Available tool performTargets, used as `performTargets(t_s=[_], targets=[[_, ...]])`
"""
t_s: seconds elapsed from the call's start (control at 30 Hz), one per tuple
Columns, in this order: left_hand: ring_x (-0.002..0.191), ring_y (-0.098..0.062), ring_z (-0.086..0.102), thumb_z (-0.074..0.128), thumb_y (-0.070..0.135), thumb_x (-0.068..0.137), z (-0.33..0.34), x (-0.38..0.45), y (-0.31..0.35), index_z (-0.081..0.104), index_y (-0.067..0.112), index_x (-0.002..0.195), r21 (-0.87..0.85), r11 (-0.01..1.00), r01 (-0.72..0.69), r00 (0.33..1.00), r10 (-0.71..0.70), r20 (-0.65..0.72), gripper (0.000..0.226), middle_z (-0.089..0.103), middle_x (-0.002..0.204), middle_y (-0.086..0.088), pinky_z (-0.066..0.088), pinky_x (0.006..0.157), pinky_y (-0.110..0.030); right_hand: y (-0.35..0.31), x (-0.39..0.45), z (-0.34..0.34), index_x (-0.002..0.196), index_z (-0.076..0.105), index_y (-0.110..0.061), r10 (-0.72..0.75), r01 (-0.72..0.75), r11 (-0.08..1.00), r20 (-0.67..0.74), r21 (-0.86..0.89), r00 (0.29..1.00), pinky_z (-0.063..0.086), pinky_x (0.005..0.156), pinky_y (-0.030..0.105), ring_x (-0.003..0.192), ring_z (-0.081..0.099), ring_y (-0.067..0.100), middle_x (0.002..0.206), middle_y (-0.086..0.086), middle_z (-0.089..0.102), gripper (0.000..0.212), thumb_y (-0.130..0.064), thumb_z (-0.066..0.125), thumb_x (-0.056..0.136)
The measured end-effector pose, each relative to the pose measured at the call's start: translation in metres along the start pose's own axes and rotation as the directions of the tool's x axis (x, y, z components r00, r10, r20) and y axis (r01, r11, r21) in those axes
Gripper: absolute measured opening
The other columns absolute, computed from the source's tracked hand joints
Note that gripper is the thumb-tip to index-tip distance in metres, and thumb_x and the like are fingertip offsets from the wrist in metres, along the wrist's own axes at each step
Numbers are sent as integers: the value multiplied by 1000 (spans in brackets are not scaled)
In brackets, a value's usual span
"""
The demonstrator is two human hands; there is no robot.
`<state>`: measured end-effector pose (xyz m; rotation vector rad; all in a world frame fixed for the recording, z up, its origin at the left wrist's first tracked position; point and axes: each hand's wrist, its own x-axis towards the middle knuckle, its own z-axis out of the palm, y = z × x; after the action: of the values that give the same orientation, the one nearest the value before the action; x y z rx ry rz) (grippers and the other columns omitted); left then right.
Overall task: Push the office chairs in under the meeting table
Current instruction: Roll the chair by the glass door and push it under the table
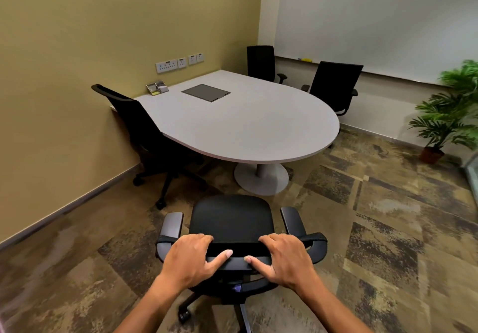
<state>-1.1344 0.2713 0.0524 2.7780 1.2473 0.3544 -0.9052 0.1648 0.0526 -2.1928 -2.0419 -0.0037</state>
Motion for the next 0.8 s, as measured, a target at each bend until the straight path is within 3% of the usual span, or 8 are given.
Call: performTargets(t_s=[0.23, 0.47, 0.53, 0.7, 0.8], targets=[[85, -15, 67, 17, 87, 85, -11, 58, -91, 69, 21, 99, 2, 997, -83, 997, 83, -4, 86, 71, 90, 5, 52, 74, -33, -48, 77, 2, 96, 62, -25, 119, -122, 992, -94, -20, 988, 46, 68, 35, 81, 63, 19, 87, -5, 65, 89, -91, 5, 78], [100, -15, 67, 20, 85, 85, -20, 95, -187, 69, 20, 116, -7, 987, -160, 986, 160, 38, 87, 73, 107, 3, 54, 85, -35, -106, 142, 28, 91, 60, -24, 204, -205, 979, -108, -1, 973, 44, 63, 35, 77, 63, 20, 84, -3, 63, 90, -92, 3, 77], [100, -15, 67, 20, 83, 85, -21, 106, -206, 69, 20, 113, 0, 985, -173, 984, 173, 34, 85, 73, 106, 3, 54, 86, -35, -116, 156, 28, 93, 63, -23, 208, -208, 978, -121, 11, 971, 46, 66, 36, 76, 62, 21, 84, -2, 64, 91, -92, 5, 78], [97, -13, 67, 29, 79, 90, -20, 137, -243, 70, 23, 114, -20, 981, -194, 981, 194, -22, 74, 73, 103, 8, 53, 81, -30, -126, 204, 31, 76, 60, -20, 135, -143, 989, -184, -31, 974, 45, 59, 34, 62, 57, 18, 70, -1, 60, 80, -88, 19, 85], [91, -12, 67, 29, 79, 90, -11, 173, -264, 71, 24, 110, -44, 974, -222, 975, 221, -20, 72, 73, 97, 10, 52, 75, -28, -118, 243, 42, 76, 62, -20, 170, -178, 984, -199, -23, 965, 45, 59, 34, 62, 58, 18, 70, -2, 61, 81, -87, 18, 86]])
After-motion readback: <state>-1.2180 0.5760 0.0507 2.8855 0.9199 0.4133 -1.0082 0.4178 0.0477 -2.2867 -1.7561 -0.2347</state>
